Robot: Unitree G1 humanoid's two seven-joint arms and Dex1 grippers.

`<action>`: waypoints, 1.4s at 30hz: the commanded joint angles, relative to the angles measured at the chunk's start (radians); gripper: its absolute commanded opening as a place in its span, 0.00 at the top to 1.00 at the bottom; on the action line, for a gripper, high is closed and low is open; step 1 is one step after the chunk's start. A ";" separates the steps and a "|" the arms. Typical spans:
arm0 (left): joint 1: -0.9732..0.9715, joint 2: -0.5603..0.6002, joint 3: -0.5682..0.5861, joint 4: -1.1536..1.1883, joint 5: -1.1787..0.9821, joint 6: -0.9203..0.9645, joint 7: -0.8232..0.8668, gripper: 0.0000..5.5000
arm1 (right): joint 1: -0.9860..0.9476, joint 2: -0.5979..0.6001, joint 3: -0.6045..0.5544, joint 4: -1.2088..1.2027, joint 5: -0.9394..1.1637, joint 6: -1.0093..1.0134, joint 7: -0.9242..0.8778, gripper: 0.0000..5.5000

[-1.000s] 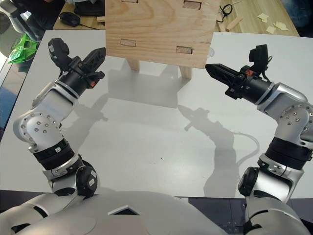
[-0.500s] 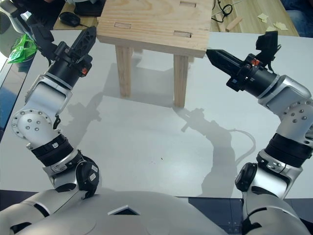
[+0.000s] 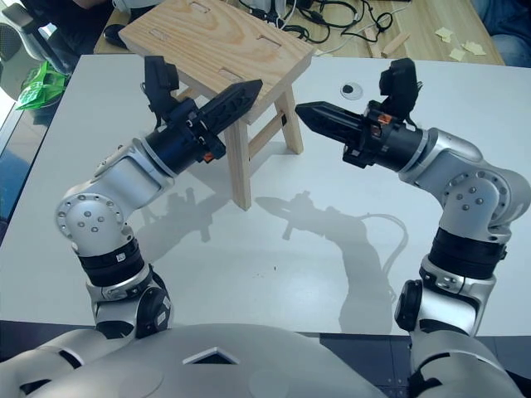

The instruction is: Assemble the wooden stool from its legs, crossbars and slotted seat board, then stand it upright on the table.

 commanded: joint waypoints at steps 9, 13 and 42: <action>-0.050 0.008 0.006 0.144 0.425 -0.525 0.150 0.99 | -0.015 0.360 -0.028 -0.006 -0.268 -0.440 -0.652 1.00; -0.013 0.057 -0.014 0.200 0.588 -0.606 0.220 0.99 | -0.006 0.394 -0.063 0.050 -0.357 -0.554 -0.786 1.00; 0.104 0.081 -0.177 0.231 0.753 -0.787 0.087 0.99 | 0.024 0.316 0.088 0.145 -0.684 -0.742 -0.815 1.00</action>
